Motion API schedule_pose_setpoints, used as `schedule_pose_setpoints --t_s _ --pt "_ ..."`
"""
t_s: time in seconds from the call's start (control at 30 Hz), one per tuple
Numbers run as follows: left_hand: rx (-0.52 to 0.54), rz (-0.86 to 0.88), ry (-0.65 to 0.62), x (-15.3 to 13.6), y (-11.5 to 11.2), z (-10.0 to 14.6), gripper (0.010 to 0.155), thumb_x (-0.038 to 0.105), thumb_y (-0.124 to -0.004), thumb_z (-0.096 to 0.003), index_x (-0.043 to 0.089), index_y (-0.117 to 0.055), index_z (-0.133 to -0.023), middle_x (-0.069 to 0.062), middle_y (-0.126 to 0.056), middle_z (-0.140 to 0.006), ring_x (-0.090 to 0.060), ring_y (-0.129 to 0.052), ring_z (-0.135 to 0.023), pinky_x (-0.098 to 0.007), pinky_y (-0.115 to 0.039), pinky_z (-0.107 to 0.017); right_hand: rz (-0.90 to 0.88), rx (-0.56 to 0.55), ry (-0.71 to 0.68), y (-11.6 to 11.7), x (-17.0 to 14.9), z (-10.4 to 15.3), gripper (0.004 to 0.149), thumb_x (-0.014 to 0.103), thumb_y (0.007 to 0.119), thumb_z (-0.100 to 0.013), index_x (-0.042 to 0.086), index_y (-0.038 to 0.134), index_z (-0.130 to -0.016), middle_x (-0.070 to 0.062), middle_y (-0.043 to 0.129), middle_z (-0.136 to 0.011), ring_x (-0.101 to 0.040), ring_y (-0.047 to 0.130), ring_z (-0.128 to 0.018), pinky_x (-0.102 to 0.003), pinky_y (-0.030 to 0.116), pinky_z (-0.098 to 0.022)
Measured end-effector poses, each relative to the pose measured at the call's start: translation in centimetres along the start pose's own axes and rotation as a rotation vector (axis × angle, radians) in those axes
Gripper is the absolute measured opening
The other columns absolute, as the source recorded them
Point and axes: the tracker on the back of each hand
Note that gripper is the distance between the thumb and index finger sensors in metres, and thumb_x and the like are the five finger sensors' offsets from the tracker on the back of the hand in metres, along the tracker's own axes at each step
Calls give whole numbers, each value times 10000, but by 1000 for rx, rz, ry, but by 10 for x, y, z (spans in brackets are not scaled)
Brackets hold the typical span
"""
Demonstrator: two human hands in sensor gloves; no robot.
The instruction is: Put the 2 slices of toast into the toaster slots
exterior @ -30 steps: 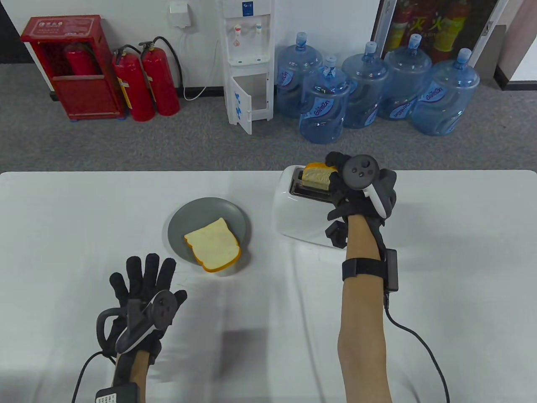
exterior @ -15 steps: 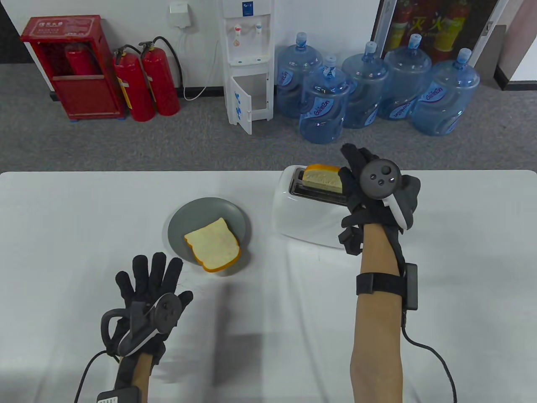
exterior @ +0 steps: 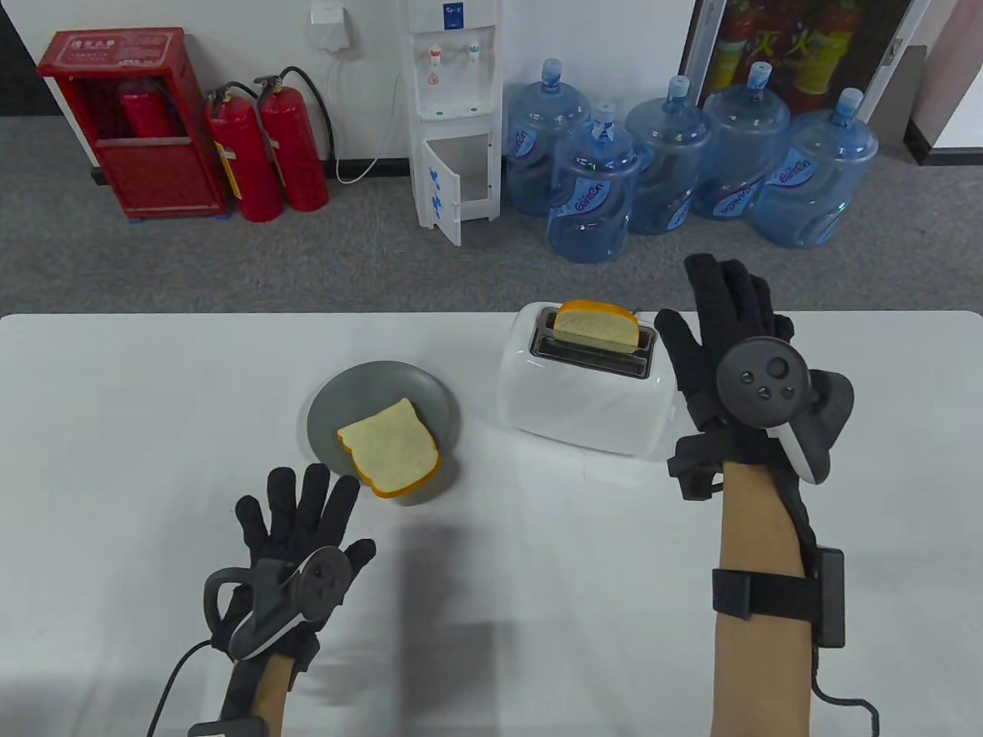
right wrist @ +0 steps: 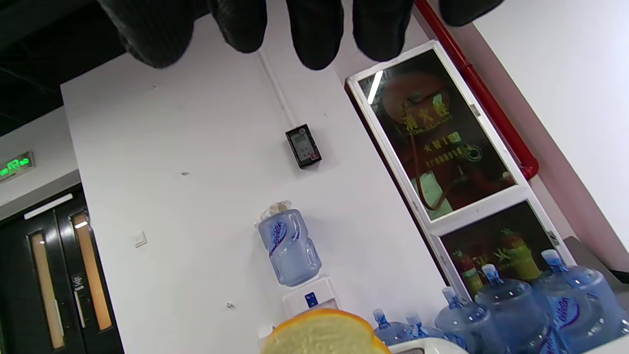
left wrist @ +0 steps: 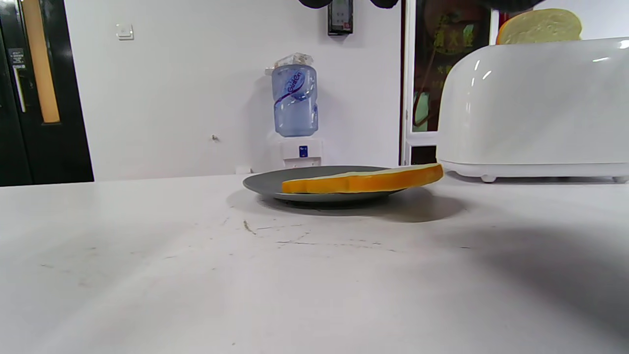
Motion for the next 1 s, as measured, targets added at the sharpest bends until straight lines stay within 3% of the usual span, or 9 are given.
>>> schedule_pose_setpoints --t_s 0.47,1.0 --pt "-2 2 -44 7 -3 0 734 672 -544 -539 422 -298 -1184 27 -234 -1280 -377 -115 -1152 -616 -157 -768 -26 -67 -257 -16 22 55 663 597 589 -681 339 385 -1257 -97 419 -1328 -458 457 -1198 -714 396 -802" --pt "4 -2 -72 12 -4 2 734 670 -545 -539 424 -295 -1183 28 -236 -1279 -376 -114 -1152 -615 -157 -768 -3 -42 -509 18 56 127 666 602 575 -677 325 390 -1253 -119 411 -1322 -467 462 -1187 -716 403 -791"
Point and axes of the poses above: the tracker on the back of each hand, its own x axis roughly to the thumb side, its own z axis roughly from the fingertips to the wrist, y = z × x
